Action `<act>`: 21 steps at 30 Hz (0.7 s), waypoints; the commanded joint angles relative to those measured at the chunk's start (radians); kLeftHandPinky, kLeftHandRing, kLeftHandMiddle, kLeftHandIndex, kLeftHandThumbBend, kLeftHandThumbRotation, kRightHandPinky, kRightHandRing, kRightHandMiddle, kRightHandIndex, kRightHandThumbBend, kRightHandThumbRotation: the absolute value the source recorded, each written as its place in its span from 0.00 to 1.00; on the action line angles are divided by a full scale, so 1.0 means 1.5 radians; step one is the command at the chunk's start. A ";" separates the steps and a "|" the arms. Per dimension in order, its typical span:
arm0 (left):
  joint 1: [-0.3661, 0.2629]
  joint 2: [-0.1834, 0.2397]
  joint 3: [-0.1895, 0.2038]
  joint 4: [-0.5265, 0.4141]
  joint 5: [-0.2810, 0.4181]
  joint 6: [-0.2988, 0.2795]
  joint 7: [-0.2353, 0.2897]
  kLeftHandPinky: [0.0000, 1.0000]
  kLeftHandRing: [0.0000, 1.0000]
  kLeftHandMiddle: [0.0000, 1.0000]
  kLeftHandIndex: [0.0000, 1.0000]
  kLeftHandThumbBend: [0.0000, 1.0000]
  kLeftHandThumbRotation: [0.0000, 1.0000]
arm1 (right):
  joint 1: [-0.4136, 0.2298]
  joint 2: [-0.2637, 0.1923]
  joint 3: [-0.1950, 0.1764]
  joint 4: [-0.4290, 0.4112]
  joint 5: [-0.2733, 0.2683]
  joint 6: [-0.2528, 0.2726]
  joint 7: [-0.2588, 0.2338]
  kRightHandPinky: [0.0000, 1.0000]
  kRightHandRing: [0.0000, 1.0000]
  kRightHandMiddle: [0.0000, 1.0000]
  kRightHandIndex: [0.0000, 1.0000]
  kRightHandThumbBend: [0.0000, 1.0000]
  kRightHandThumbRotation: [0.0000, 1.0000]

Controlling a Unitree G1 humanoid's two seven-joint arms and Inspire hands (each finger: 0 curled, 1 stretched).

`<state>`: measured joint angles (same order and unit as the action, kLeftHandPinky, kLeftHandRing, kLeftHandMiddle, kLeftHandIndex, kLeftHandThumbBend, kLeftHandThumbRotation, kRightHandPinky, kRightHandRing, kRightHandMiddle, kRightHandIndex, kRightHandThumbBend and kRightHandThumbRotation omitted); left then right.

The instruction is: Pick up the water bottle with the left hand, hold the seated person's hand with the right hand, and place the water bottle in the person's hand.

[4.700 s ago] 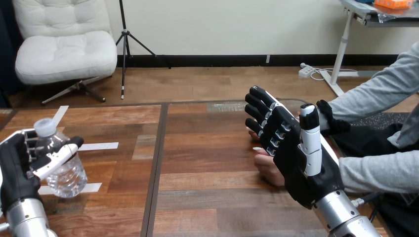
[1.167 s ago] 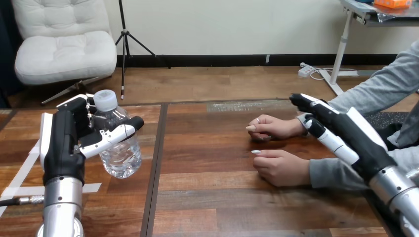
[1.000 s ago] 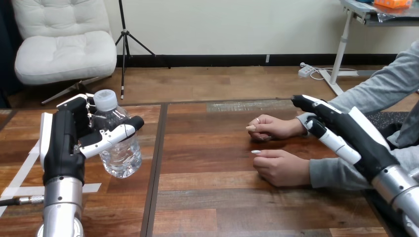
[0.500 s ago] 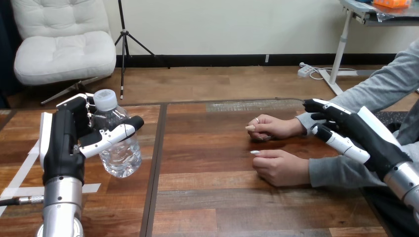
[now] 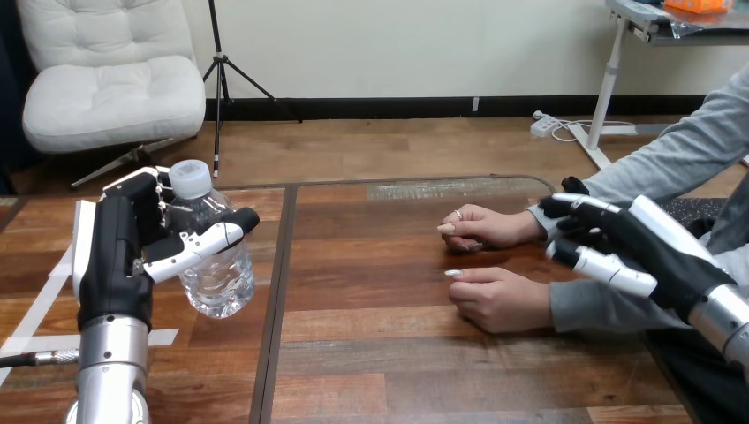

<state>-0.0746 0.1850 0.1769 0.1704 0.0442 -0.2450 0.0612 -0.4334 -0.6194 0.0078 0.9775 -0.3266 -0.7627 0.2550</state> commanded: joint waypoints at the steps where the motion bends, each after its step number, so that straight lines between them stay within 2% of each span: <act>1: -0.036 0.007 0.004 -0.036 -0.009 -0.022 -0.003 0.28 0.34 0.39 0.38 0.75 0.00 | -0.072 -0.026 0.023 0.004 -0.026 0.004 -0.020 0.74 0.84 0.87 0.87 0.84 0.84; 7: -0.035 0.007 0.007 -0.040 -0.011 -0.019 -0.005 0.28 0.34 0.39 0.38 0.75 0.00 | -0.087 -0.041 0.049 0.006 -0.069 0.015 -0.039 0.73 0.84 0.87 0.87 0.87 0.77; 9: -0.034 0.007 0.007 -0.042 -0.010 -0.018 -0.004 0.28 0.34 0.38 0.38 0.75 0.00 | -0.091 -0.043 0.055 0.008 -0.079 0.020 -0.043 0.73 0.84 0.86 0.87 0.86 0.72; 16: -0.031 0.006 0.008 -0.046 -0.009 -0.015 -0.002 0.28 0.34 0.38 0.38 0.74 0.00 | -0.109 -0.047 0.070 0.020 -0.091 0.042 -0.039 0.72 0.84 0.87 0.86 0.90 0.60; 21: -0.029 0.005 0.009 -0.048 -0.010 -0.014 -0.002 0.28 0.34 0.39 0.38 0.74 0.00 | -0.123 -0.049 0.085 0.031 -0.101 0.054 -0.040 0.73 0.85 0.87 0.86 0.94 0.55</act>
<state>-0.0744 0.1849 0.1802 0.1688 0.0419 -0.2449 0.0555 -0.5039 -0.6596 0.1195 1.0122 -0.4691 -0.6929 0.2189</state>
